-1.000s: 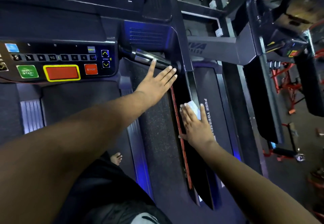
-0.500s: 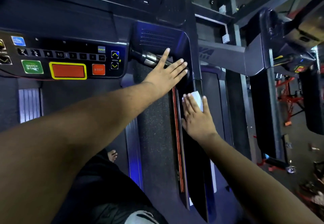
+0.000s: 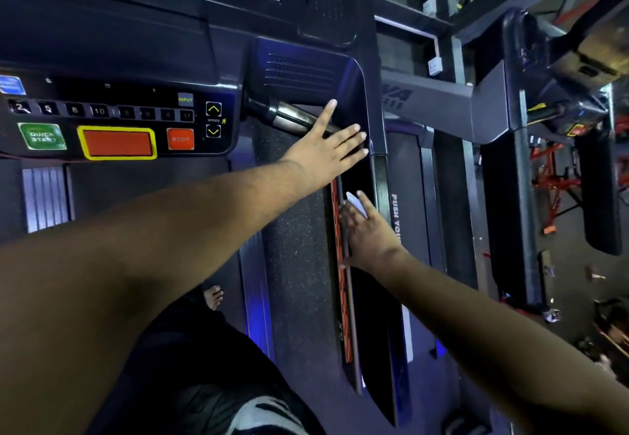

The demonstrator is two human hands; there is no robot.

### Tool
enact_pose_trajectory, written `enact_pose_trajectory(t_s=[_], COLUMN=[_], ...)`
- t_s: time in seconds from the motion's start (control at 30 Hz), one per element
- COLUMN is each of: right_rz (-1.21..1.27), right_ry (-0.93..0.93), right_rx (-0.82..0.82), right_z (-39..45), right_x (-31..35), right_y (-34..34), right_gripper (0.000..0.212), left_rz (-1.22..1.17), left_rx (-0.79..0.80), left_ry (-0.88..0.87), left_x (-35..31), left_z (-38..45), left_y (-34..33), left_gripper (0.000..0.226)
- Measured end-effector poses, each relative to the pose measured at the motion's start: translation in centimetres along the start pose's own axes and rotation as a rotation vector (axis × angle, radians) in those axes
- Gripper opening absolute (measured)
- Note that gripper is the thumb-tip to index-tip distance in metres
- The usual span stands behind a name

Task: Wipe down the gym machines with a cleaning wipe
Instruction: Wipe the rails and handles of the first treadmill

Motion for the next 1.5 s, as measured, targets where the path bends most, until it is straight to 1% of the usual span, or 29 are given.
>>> enact_pose_trajectory(t_s=[0.03,0.1,0.17,0.23,0.3,0.37,0.4,0.47,0.53,0.6,0.67,0.73,0.83,0.9,0.97,1.03,1.1,1.17,1.23,1.3,1.4,1.47,1.5], right_rz=[0.025,0.061,0.067,0.052,0.004,-0.054,-0.060,-0.014,0.038,0.016,-0.019,-0.025,-0.070,-0.108,-0.085,-0.042,-0.023,-0.030,-0.042,-0.043,-0.030,0.012,0.037], right_ry=[-0.026,-0.138,-0.210,-0.187,-0.081,0.023,0.041,0.009,-0.082,-0.144,-0.146,-0.103,0.018,0.061,0.015,-0.114,-0.213,-0.196,-0.111,-0.018,0.064,0.032,-0.026], right_rx=[-0.032,-0.086,-0.094,-0.052,-0.016,0.011,0.022,0.012,-0.025,-0.034,-0.028,-0.009,0.002,0.000,-0.017,-0.079,-0.098,-0.066,-0.041,-0.053,-0.092,-0.148,-0.191], right_z=[0.1,0.9,1.4,0.9,-1.2,-3.6,-4.3,-4.3,-3.6,-3.3,-3.8,-5.5,-9.9,-11.8,-11.8,-10.2,-9.0,-9.0,-10.4,-12.9,-16.7,-17.6,-17.3], right_x=[-0.9,-3.3,-4.4,-3.2,0.3,3.4,4.1,4.4,4.0,4.2,5.5,7.9,12.6,14.3,13.5,11.4,9.8,10.3,12.7,15.7,18.9,18.7,17.9], right_y=[0.3,0.9,1.2,1.0,0.1,-1.4,-1.9,-2.1,-2.0,-1.9,-2.3,-3.5,-6.0,-6.9,-6.4,-5.3,-4.6,-4.7,-5.7,-7.2,-9.4,-9.8,-9.6], right_gripper=[0.105,0.103,0.104,0.107,0.111,0.114,0.115,0.114,0.111,0.108,0.106,0.106,0.110,0.109,0.105,0.103,0.103,0.104,0.104,0.102,0.089,0.079,0.076], left_rz=[-0.009,-0.032,-0.041,-0.053,-0.091,-0.146,-0.168,-0.190,-0.210,-0.228,-0.248,-0.268,-0.288,-0.290,-0.308,-0.319,-0.327,-0.338,-0.332,-0.338,-0.363,-0.362,-0.359], left_rx=[0.004,0.007,0.013,0.000,0.004,-0.005,-0.013,-0.023,-0.023,-0.013,-0.003,0.009,0.017,0.017,0.025,0.017,0.005,0.006,0.006,0.012,0.037,0.039,0.040], left_ry=[-0.007,-0.002,0.005,0.027,0.045,0.049,0.041,0.022,0.047,0.087,0.117,0.139,0.178,0.190,0.193,0.204,0.212,0.206,0.204,0.197,0.178,0.163,0.159], left_x=[-0.3,-0.9,-1.3,-1.6,-2.4,-4.3,-5.3,-7.7,-9.6,-10.7,-11.7,-12.6,-14.5,-15.3,-16.0,-16.4,-16.5,-16.7,-16.8,-17.4,-18.9,-19.8,-20.2], left_z=[0.0,0.0,-0.2,-0.3,-0.8,-1.3,-1.5,-1.9,-2.5,-3.2,-3.9,-4.6,-5.7,-6.2,-6.5,-6.7,-6.8,-6.8,-7.0,-7.3,-7.7,-7.7,-7.6], left_y=[0.1,0.4,0.7,0.8,1.1,1.6,1.9,2.6,3.3,4.1,4.4,4.6,4.4,4.6,4.9,5.4,5.7,5.7,5.6,5.8,6.3,6.7,6.8], left_gripper=[0.091,0.083,0.080,0.086,0.092,0.091,0.089,0.085,0.079,0.075,0.073,0.077,0.092,0.096,0.098,0.097,0.093,0.093,0.096,0.098,0.102,0.105,0.107])
Point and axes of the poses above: each hand's wrist, its own z-axis towards the middle knuckle, its own y-axis out of the back of the hand, x = y × z, the point moved 4 cm from there along z, towards the middle knuckle, and after that the axes turned 7 degrees about -x, right-handed, at the moved point
